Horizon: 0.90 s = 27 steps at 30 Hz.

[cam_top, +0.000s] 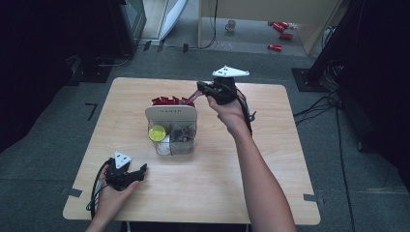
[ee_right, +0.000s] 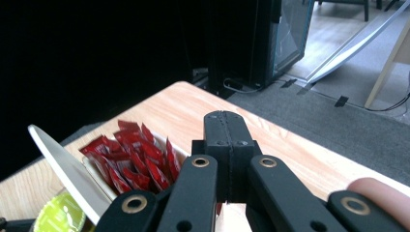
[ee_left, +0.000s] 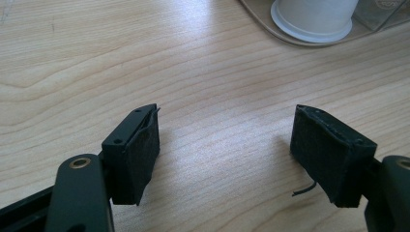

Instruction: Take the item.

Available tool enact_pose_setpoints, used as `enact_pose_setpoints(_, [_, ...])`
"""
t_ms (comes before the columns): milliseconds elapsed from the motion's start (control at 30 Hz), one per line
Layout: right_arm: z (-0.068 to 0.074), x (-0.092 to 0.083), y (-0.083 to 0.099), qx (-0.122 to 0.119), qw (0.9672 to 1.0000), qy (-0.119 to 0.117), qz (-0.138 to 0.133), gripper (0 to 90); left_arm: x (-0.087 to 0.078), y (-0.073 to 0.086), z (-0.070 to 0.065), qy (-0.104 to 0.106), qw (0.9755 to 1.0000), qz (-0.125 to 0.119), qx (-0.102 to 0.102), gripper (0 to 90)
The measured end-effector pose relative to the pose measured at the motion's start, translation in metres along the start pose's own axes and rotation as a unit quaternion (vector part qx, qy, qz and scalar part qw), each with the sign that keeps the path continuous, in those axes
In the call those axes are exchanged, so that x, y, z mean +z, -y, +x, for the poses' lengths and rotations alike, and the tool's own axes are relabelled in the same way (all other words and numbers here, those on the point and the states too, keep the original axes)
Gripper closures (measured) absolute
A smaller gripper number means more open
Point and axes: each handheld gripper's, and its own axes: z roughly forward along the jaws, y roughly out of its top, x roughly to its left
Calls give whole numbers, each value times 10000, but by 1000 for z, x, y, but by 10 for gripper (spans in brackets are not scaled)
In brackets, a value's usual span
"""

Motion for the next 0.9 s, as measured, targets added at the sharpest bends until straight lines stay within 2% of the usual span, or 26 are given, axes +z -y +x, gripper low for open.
enact_pose_setpoints(400, [-6,-45,-23,-81,9989,296,-348,900,0,0,0,-13,10000,-8,8,270])
enact_pose_setpoints(567, [-12,-57,-27,-69,9985,391,-366,900,0,0,0,-13,10000,-2,9,270])
enact_pose_setpoints(700, [-20,-64,-25,-114,9978,578,-304,900,0,0,0,-11,10000,-1,10,270])
enact_pose_setpoints(833, [-35,-65,-12,7,9968,772,-208,900,0,0,0,-12,10000,-2,8,270])
enact_pose_setpoints(900, [-38,-65,-8,42,9966,798,-190,900,0,0,0,-6,10000,8,6,270])
